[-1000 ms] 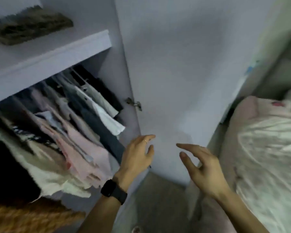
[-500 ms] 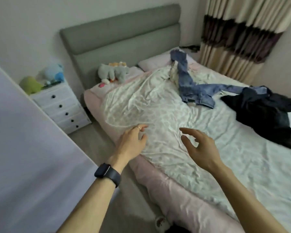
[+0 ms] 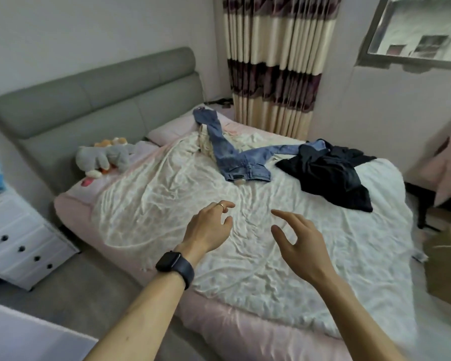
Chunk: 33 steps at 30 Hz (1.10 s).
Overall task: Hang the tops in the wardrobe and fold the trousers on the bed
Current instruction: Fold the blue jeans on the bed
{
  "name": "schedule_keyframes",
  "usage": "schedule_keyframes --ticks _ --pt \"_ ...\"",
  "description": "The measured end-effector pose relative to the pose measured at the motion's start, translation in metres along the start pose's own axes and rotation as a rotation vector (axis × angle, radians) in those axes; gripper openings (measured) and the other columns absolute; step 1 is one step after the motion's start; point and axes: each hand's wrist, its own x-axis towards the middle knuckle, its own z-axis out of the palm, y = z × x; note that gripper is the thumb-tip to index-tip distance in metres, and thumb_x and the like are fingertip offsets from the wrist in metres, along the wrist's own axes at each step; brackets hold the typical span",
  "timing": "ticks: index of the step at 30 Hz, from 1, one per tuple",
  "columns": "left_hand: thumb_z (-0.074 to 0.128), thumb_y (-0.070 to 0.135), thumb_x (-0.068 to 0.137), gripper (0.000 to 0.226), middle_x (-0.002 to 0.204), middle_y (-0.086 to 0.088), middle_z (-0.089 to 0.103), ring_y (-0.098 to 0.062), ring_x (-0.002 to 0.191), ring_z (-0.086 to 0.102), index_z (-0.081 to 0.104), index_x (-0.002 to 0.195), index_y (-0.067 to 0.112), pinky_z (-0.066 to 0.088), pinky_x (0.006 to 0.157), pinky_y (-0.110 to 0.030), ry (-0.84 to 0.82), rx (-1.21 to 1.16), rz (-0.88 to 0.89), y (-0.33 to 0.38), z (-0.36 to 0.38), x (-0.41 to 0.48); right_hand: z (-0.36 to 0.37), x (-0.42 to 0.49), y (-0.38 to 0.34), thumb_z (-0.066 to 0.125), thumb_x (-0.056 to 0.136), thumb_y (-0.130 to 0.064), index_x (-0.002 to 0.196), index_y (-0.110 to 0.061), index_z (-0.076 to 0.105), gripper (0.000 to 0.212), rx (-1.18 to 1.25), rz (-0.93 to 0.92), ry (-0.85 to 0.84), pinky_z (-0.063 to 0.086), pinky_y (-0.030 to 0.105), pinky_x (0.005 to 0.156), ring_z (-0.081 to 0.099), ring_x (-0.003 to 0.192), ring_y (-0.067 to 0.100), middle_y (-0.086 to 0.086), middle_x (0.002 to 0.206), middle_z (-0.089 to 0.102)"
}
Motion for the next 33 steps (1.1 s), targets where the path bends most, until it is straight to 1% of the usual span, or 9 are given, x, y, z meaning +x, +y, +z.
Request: schedule_keyframes --ticks 6,10,14,19,22,24,27,30,33 --pt "0.047 0.035 0.101 0.036 0.136 0.01 0.057 -0.014 0.12 0.056 0.052 0.136 0.039 0.047 0.093 -0.036 -0.047 0.047 0.0 0.005 0.009 0.058 0.002 0.047 0.021 0.059 0.1 -0.037 0.139 -0.037 0.056 0.039 -0.05 0.032 -0.025 0.029 0.019 0.101 0.045 0.132 0.012 -0.018 0.136 0.056" --pt "0.046 0.033 0.101 0.038 0.138 0.007 0.055 -0.017 0.12 0.056 0.051 0.139 0.036 0.046 0.096 -0.034 -0.073 0.12 -0.017 -0.003 0.016 0.098 0.011 0.089 0.041 0.056 0.101 -0.04 0.143 -0.036 0.053 0.043 -0.088 0.03 -0.094 0.033 0.025 0.109 0.042 0.136 0.014 -0.015 0.143 0.053" --pt "0.044 0.033 0.101 0.039 0.14 0.007 0.053 -0.019 0.123 0.054 0.049 0.14 0.035 0.044 0.099 -0.034 -0.149 0.18 -0.056 -0.026 0.031 0.14 0.035 0.137 0.068 0.054 0.102 -0.041 0.146 -0.036 0.049 0.045 -0.148 0.082 -0.177 0.032 0.029 0.111 0.039 0.139 0.016 -0.013 0.147 0.05" --pt "0.042 0.032 0.102 0.041 0.145 0.007 0.047 -0.019 0.128 0.048 0.047 0.143 0.033 0.04 0.105 -0.034 -0.271 0.239 -0.076 -0.075 0.067 0.22 0.093 0.198 0.124 0.048 0.103 -0.046 0.15 -0.038 0.041 0.049 -0.225 0.202 -0.291 0.035 0.029 0.111 0.036 0.141 0.016 -0.014 0.151 0.045" --pt "0.041 0.032 0.102 0.043 0.148 0.006 0.044 -0.019 0.131 0.046 0.046 0.144 0.031 0.037 0.108 -0.035 -0.355 0.283 -0.057 -0.114 0.098 0.287 0.142 0.236 0.168 0.045 0.103 -0.048 0.153 -0.039 0.035 0.052 -0.292 0.313 -0.381 0.038 0.033 0.111 0.033 0.144 0.019 -0.011 0.156 0.04" --pt "0.042 0.031 0.101 0.044 0.149 0.004 0.043 -0.02 0.133 0.044 0.045 0.145 0.029 0.036 0.109 -0.036 -0.409 0.324 -0.038 -0.142 0.122 0.338 0.178 0.266 0.199 0.044 0.103 -0.046 0.154 -0.039 0.032 0.053 -0.33 0.392 -0.451 0.037 0.036 0.113 0.03 0.145 0.022 -0.008 0.159 0.036" --pt "0.044 0.029 0.101 0.045 0.15 0.002 0.041 -0.022 0.136 0.041 0.045 0.146 0.028 0.033 0.109 -0.037 -0.467 0.378 -0.006 -0.178 0.159 0.402 0.226 0.303 0.244 0.043 0.103 -0.045 0.156 -0.038 0.028 0.056 -0.393 0.503 -0.559 0.033 0.042 0.116 0.024 0.149 0.027 -0.002 0.165 0.026" --pt "0.046 0.031 0.101 0.048 0.154 -0.001 0.036 -0.024 0.139 0.037 0.042 0.148 0.026 0.032 0.111 -0.039 -0.482 0.45 0.019 -0.209 0.191 0.454 0.269 0.324 0.286 0.041 0.102 -0.05 0.158 -0.042 0.017 0.062 -0.447 0.615 -0.645 0.029 0.051 0.117 0.009 0.154 0.031 -0.003 0.17 0.005" --pt "0.048 0.033 0.1 0.055 0.159 -0.006 0.027 -0.028 0.141 0.034 0.034 0.153 0.024 0.03 0.112 -0.042 -0.476 0.536 0.053 -0.24 0.23 0.511 0.32 0.33 0.338 0.036 0.102 -0.056 0.156 -0.051 -0.003 0.067 -0.475 0.739 -0.762 0.01 0.072 0.115 -0.018 0.153 0.035 -0.008 0.166 -0.023"
